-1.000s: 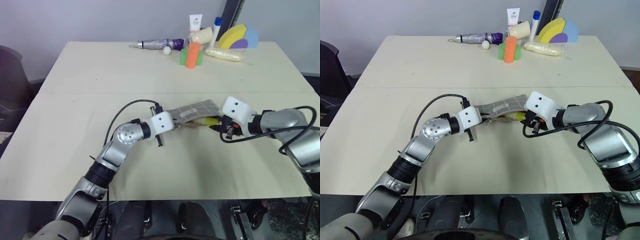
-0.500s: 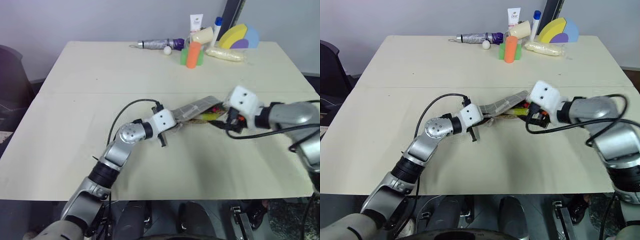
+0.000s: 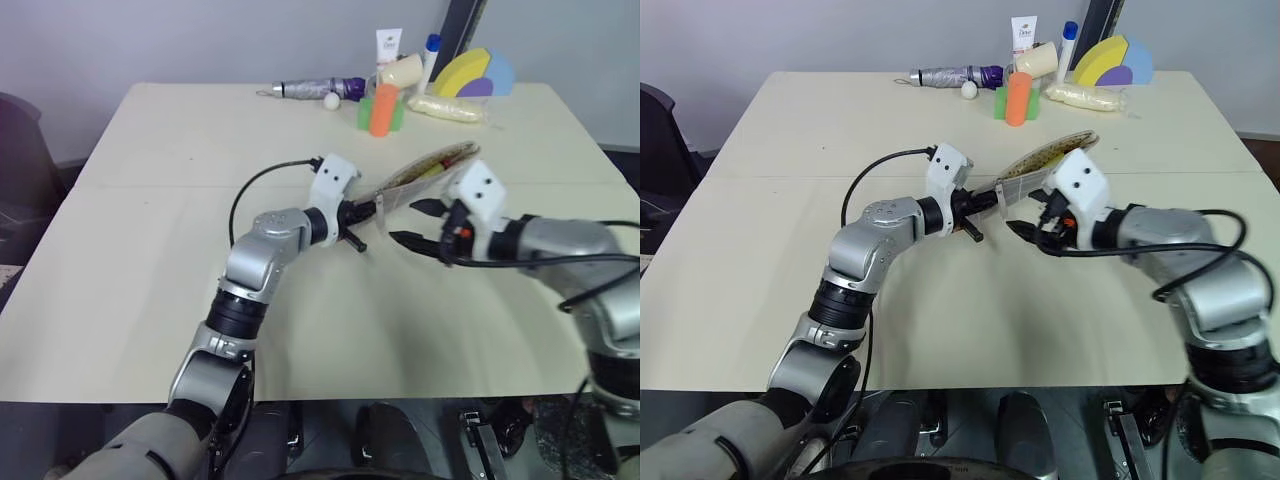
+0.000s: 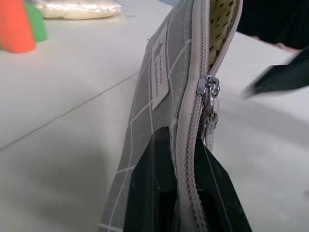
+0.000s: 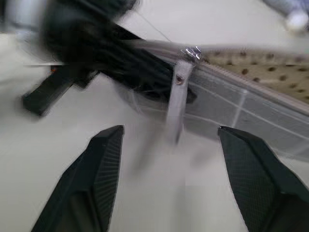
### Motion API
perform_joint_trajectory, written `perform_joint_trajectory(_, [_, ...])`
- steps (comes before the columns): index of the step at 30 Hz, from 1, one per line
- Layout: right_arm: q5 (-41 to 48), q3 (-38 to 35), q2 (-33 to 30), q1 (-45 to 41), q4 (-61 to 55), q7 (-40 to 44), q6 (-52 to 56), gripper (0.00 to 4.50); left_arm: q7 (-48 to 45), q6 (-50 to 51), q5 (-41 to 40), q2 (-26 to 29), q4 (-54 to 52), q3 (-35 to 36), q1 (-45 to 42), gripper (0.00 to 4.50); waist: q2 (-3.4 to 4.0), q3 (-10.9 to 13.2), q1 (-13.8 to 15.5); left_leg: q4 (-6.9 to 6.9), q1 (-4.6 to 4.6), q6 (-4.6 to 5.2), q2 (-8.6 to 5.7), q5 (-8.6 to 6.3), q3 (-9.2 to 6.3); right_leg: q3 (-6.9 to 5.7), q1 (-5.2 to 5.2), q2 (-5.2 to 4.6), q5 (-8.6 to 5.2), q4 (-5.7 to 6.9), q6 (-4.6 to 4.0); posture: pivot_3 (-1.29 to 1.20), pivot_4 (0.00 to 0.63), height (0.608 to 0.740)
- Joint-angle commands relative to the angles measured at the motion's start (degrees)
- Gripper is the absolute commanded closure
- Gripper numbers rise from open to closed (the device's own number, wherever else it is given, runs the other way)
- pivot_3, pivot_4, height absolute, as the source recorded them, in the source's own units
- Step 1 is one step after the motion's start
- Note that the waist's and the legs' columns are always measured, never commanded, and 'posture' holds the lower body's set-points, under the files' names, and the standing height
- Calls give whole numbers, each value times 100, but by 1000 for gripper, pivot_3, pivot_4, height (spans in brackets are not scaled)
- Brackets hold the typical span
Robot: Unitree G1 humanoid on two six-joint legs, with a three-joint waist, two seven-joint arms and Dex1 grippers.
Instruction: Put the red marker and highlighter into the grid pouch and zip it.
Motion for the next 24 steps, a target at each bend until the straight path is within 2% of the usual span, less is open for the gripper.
perform_joint_trajectory(1, [-148,112,349,-291,122,-430,-22,1303,60,80,-151,3,-336,12,-85,4500,0,0,4,0,0,0,-1,0,1,0,0,0,0,0,0,0,150,740])
perform_joint_trajectory(4, [-156,141,561,-357,268,-564,1,1303,95,125,-198,23,-395,-8,-66,4500,0,0,16,0,-1,0,-3,0,1,-1,1,1,0,0,0,0,150,740])
perform_joint_trajectory(5, [-147,140,597,-363,300,-579,8,1531,106,137,-206,25,-411,-10,-62,4500,0,0,15,0,-1,0,-4,0,1,-1,1,1,0,0,0,0,150,740])
perform_joint_trajectory(7, [-143,146,642,-369,371,-603,15,2170,137,154,-226,28,-438,-13,-55,4500,0,0,12,0,-1,0,-5,0,1,-1,2,0,0,-1,0,0,150,740])
perform_joint_trajectory(11, [-65,50,647,-414,397,-612,75,4217,189,155,-261,56,-504,-32,-10,4500,0,0,1,-1,-1,0,-5,0,1,-1,1,2,0,0,0,0,150,740])
perform_joint_trajectory(12, [-25,0,651,-443,396,-611,102,4435,202,157,-270,59,-515,-31,-3,4500,0,0,1,-1,-1,0,-5,0,1,-1,1,2,0,0,0,0,150,740])
perform_joint_trajectory(17, [30,-146,491,-533,340,-581,179,4435,201,-165,-44,237,-513,-230,89,4500,0,0,6,-1,-1,1,-5,0,1,-1,1,1,0,0,0,0,150,740])
perform_joint_trajectory(24, [41,-897,-329,-908,485,-505,328,4435,0,-1814,913,1183,26,-909,453,4500,2,-1,-1,-2,2,1,-4,-1,3,0,-1,-1,0,-1,0,0,150,740])
